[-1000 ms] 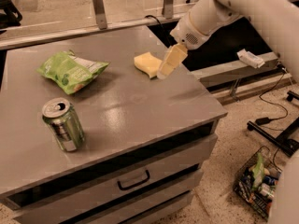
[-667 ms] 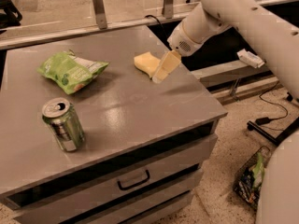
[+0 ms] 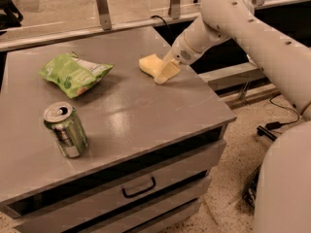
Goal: Move sponge near green rice chip bag
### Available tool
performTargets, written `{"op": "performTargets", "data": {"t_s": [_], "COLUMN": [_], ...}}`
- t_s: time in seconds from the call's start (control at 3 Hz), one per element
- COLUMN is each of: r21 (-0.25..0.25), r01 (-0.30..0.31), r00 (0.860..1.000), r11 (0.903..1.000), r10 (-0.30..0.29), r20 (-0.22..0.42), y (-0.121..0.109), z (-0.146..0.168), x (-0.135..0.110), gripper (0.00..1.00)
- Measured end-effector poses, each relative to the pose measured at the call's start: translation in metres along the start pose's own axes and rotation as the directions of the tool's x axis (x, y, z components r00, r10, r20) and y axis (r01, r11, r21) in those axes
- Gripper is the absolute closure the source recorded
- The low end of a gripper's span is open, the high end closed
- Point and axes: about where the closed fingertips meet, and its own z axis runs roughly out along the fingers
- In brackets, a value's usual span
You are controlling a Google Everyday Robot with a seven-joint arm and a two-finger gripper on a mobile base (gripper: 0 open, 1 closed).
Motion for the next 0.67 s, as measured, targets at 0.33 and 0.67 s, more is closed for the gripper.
{"op": "performTargets", "data": {"t_s": [0.33, 0.67], "r21": [-0.001, 0.009], "r01": [-0.005, -0.007], "r00": [1.0, 0.999], "r11": [1.0, 0.9999], "r10": [0.005, 0.007], "r20": [0.017, 0.053], "y": [-0.004, -0.012], "z": [0.004, -0.009], "x": [-0.002, -0.008], "gripper": [0.65, 0.88]}}
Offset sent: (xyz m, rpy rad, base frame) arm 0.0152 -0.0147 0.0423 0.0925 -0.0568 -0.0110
